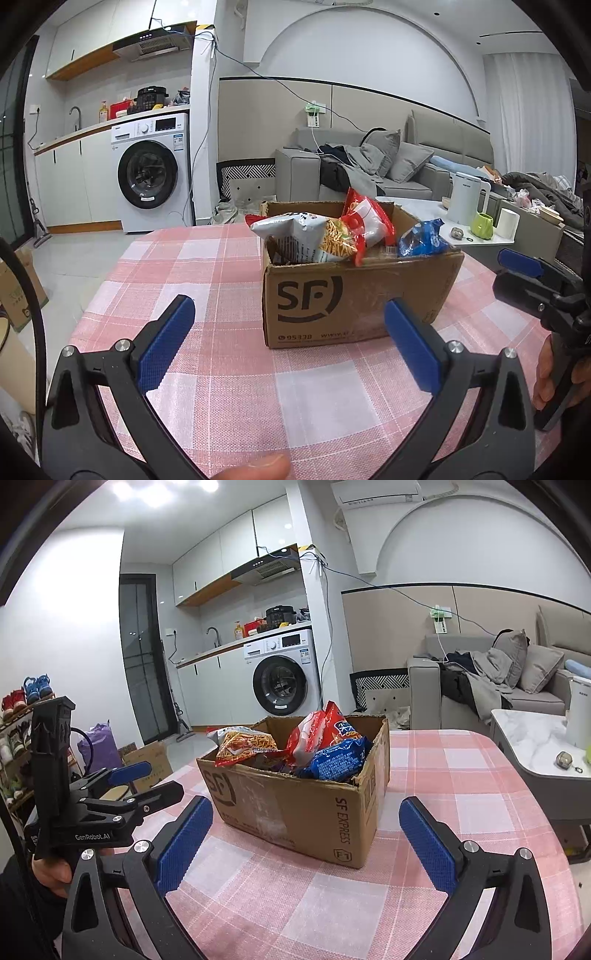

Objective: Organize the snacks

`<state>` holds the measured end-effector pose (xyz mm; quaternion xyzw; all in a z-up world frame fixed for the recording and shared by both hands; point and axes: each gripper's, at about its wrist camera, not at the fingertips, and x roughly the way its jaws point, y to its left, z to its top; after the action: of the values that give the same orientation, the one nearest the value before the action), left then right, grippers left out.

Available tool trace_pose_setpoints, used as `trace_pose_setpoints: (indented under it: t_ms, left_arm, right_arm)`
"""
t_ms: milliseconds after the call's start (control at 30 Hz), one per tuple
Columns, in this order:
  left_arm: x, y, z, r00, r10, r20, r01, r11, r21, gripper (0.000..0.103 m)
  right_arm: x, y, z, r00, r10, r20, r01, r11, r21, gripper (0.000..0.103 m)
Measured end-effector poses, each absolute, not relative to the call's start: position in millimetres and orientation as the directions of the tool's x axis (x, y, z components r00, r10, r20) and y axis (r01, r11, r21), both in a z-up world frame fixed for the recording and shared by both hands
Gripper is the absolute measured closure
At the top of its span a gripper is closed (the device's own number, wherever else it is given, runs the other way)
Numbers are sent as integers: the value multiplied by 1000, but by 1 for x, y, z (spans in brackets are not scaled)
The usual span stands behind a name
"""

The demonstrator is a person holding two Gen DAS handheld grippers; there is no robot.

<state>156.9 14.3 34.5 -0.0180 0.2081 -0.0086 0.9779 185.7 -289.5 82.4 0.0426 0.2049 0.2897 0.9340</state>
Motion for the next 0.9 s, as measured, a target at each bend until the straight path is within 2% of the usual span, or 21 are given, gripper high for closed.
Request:
trace_pose_setpoints:
  t_ms: [900]
  left_arm:
    - [155,15,24,916,-18,-401,1,999,-41,1]
  right_arm:
    - [183,-289,78,763,543,-351,-515,839,179,0]
